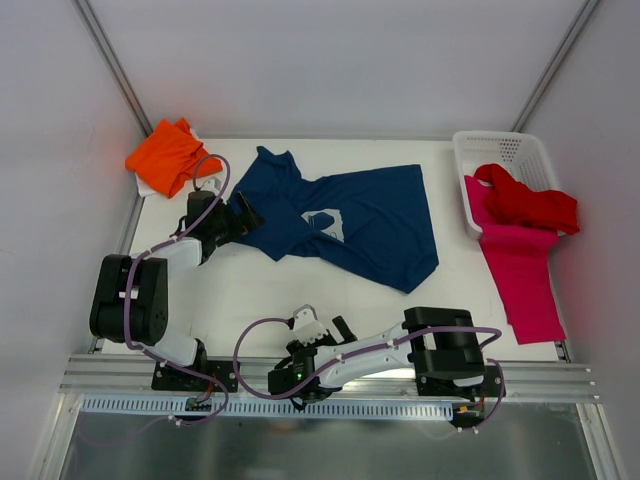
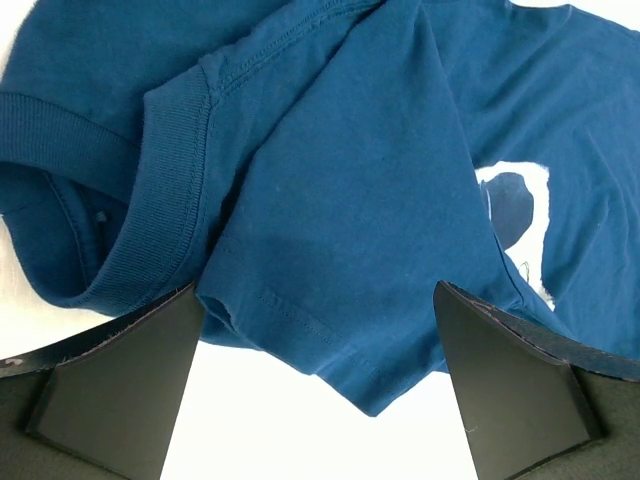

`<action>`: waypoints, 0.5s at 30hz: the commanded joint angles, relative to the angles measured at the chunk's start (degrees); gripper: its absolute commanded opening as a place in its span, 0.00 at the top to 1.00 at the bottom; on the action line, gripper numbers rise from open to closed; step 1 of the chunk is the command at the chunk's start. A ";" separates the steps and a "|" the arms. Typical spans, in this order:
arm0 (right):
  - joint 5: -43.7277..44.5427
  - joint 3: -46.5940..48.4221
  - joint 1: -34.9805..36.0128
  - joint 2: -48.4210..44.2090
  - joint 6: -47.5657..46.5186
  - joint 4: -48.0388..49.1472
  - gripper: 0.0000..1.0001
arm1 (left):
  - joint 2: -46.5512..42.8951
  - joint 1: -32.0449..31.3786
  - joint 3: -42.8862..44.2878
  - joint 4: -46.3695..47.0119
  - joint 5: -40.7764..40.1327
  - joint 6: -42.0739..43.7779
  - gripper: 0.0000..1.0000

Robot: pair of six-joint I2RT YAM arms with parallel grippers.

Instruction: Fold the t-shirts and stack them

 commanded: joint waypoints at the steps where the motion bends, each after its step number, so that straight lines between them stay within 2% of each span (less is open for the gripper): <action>1: -9.02 -3.50 -1.04 5.57 0.36 6.19 0.01 | -0.67 -0.76 2.02 1.16 0.65 0.13 0.01; 11: -9.02 -3.85 -1.04 5.30 0.53 6.28 0.00 | 0.03 -0.76 2.11 0.90 -1.19 0.83 0.01; 15: -9.02 -4.03 -1.04 5.22 0.62 6.28 0.01 | 1.17 -0.76 2.81 0.81 -1.72 0.92 0.08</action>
